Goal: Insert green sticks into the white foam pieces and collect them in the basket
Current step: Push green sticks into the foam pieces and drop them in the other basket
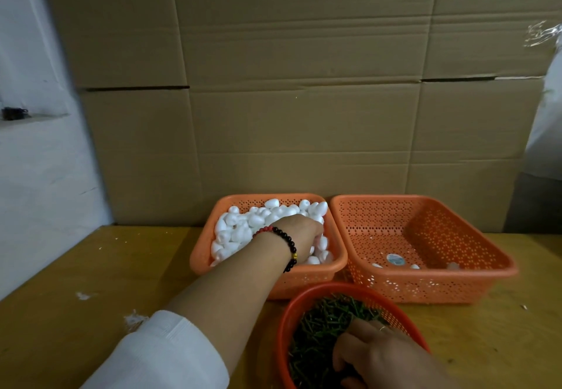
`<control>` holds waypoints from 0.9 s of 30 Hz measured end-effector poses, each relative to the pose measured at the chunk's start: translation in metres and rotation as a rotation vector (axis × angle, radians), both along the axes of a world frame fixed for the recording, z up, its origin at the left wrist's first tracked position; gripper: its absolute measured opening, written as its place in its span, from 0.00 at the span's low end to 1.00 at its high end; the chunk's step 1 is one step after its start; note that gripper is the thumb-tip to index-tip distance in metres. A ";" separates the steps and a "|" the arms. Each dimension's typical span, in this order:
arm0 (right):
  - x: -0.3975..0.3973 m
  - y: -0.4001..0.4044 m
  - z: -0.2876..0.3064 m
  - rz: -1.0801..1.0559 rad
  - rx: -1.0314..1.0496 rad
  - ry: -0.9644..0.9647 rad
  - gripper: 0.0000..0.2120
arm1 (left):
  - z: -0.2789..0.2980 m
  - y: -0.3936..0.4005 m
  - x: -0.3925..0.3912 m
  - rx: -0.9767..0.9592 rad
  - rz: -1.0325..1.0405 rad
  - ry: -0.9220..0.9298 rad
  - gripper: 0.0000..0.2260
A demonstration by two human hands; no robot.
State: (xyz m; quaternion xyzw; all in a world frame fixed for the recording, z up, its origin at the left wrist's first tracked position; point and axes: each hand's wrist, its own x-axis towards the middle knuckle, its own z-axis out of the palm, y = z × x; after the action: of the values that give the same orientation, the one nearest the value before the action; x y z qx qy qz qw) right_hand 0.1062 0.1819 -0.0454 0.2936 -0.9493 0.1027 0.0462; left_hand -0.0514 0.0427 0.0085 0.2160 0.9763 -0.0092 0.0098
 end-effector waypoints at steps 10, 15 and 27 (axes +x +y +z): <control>0.007 -0.008 0.003 -0.011 0.059 0.168 0.13 | -0.013 -0.029 -0.004 0.241 0.112 0.057 0.13; 0.011 -0.011 0.009 -0.072 0.043 0.170 0.08 | -0.015 -0.042 0.015 1.095 0.074 -0.153 0.10; 0.012 -0.002 0.018 -0.101 0.000 0.242 0.07 | -0.030 -0.043 0.095 1.936 0.028 -0.547 0.14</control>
State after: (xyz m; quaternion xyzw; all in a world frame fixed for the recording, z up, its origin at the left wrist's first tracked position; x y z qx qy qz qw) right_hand 0.1182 0.1796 -0.0271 0.2556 -0.9504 0.0643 0.1653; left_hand 0.0435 -0.0008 -0.0212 0.1140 0.5305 0.8382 0.0540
